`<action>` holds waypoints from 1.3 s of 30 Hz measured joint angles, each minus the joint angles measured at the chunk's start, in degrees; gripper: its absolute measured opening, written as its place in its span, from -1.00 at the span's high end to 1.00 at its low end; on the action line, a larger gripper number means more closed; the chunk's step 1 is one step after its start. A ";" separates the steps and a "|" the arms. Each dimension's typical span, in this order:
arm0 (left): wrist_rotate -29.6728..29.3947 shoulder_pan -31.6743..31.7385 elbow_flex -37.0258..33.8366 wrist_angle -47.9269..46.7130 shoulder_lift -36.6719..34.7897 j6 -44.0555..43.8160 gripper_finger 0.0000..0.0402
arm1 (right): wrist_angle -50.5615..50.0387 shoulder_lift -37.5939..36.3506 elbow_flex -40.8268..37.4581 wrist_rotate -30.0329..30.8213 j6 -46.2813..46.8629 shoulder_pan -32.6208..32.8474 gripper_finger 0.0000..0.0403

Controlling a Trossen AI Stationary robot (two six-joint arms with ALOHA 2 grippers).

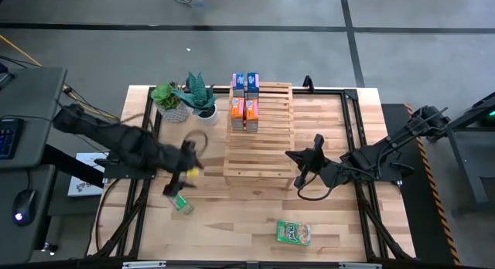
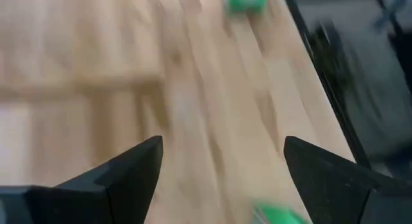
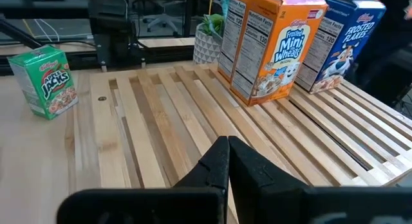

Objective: Stack cereal on shelf
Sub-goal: Put the left green cereal box on the shelf

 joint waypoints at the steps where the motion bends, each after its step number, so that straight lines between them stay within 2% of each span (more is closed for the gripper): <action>1: 0.00 -2.21 0.01 -2.07 0.85 -1.68 -0.57 | 0.00 0.00 0.00 -0.28 0.00 0.00 1.00; 5: -0.90 -11.13 0.01 -7.95 4.58 -8.87 -0.57 | 0.01 0.00 -0.02 -1.30 0.31 0.00 1.00; 10: -1.70 -19.49 0.01 -8.55 7.73 -12.74 -0.56 | -0.02 0.00 -0.02 -1.32 1.31 0.00 1.00; 14: -7.43 -23.41 0.01 -9.13 9.25 -11.68 -0.55 | -0.08 0.00 -0.02 -1.34 1.31 0.00 1.00; 17: -9.83 -24.94 0.01 -9.38 10.35 -9.53 -0.54 | -0.17 0.00 -0.02 -1.37 1.38 0.00 1.00; 24: -9.12 -26.79 0.01 -11.37 13.62 -8.20 -0.54 | -0.23 0.00 -0.02 -1.37 1.36 0.00 1.00; 33: -9.46 -26.89 -1.39 -13.90 16.78 -7.54 -0.54 | -0.26 0.17 -0.02 -1.39 1.36 0.00 1.00; 39: -11.72 -26.65 -1.47 -13.96 19.05 -5.11 -0.54 | -0.26 0.17 -0.02 -1.39 1.36 0.00 1.00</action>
